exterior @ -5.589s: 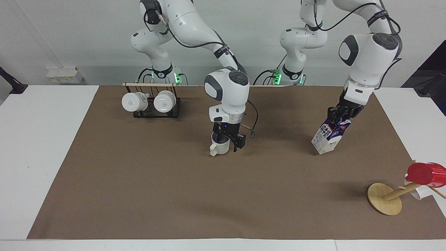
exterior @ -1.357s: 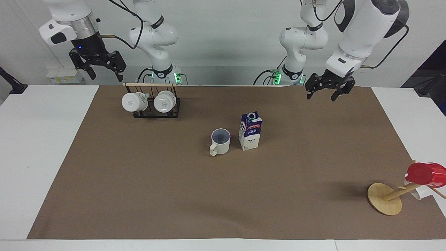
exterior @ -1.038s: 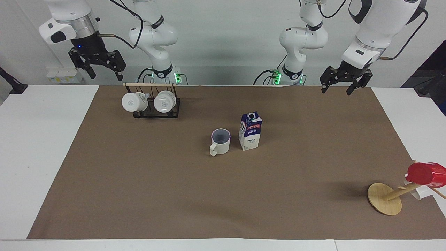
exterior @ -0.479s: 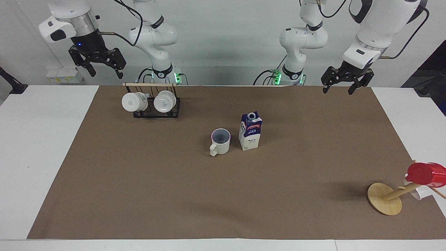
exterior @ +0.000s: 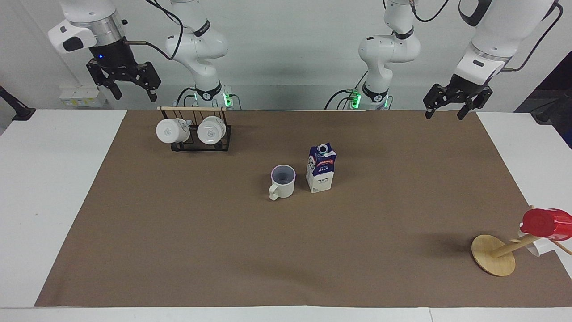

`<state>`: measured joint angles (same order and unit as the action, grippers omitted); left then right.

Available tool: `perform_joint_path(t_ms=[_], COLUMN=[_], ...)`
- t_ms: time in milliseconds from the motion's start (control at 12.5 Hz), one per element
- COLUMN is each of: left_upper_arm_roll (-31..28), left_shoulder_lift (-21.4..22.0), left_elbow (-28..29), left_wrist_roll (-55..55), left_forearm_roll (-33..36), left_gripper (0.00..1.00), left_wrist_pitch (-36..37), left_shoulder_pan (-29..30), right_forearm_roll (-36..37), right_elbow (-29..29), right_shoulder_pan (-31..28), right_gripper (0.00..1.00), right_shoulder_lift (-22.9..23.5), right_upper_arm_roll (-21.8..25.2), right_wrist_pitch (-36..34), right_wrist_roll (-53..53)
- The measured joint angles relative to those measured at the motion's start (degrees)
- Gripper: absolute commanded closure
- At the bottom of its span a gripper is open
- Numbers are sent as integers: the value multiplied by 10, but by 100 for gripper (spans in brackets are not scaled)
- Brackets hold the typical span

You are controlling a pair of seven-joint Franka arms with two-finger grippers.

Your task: Place cup and milk on table

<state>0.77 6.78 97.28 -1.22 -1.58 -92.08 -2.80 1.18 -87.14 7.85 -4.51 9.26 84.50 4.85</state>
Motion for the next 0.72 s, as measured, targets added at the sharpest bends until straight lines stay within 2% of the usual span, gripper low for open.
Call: perform_joint_path(t_ms=[719], left_upper_arm_roll=[-3], left_shoulder_lift=[-1], left_elbow=[-1], left_wrist_roll=[24], left_forearm_roll=[2], left_gripper=[0], left_wrist_pitch=[0], left_shoulder_pan=[18], right_forearm_roll=[0], right_elbow=[-1], right_shoulder_pan=[0], right_gripper=[0], right_shoulder_lift=[0], right_upper_arm_roll=[0], right_wrist_pitch=[0], right_wrist_roll=[0])
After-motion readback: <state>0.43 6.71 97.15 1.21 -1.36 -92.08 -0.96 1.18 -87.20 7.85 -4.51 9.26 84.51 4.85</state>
